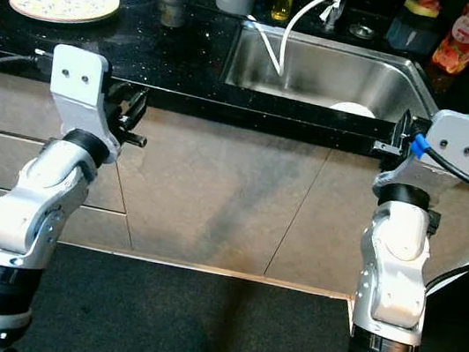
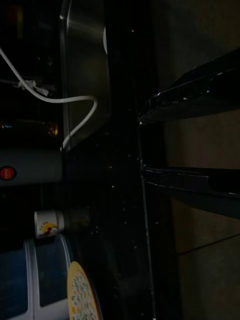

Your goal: Kitchen organization

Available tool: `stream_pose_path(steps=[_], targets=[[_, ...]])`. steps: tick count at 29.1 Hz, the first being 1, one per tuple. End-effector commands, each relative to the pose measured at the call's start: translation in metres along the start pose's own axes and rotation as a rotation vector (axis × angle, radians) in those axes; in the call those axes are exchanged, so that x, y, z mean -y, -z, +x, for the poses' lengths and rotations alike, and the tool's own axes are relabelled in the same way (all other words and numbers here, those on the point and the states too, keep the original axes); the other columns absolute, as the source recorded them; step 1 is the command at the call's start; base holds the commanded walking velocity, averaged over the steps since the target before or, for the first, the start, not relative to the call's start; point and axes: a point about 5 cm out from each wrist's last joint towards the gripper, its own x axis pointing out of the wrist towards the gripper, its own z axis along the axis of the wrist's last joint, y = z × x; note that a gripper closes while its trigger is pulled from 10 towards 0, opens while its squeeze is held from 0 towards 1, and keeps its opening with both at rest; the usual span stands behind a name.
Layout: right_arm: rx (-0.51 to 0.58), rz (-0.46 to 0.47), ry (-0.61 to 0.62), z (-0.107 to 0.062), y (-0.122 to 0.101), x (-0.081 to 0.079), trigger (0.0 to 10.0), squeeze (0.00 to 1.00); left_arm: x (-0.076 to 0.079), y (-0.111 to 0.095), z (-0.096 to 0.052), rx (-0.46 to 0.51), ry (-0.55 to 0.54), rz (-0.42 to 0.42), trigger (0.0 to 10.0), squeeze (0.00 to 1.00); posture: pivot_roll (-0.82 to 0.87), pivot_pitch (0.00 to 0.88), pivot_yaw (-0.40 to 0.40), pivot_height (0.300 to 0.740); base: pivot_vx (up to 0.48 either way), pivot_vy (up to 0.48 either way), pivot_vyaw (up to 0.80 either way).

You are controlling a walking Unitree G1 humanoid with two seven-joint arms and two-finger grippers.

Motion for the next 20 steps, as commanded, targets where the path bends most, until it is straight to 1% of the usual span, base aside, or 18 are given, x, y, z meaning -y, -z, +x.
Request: stream_pose_path(steps=[1,20], targets=[[-0.012,0.002,0.003,-0.0026,0.0037,0.0002,10.0,0.0,-0.0024,0.0045,-0.0013,-0.022,-0.01,-0.003,10.0,0.0,0.1,0.033,-0.063,0.74,0.0,0.48,0.0],[-0.015,0.001,0.008,-0.0037,0.0038,0.0009,10.0,0.0,-0.0023,0.0045,-0.0004,-0.026,-0.006,0.002,10.0,0.0,0.1,0.039,-0.058,0.74,0.0,0.48,0.0]])
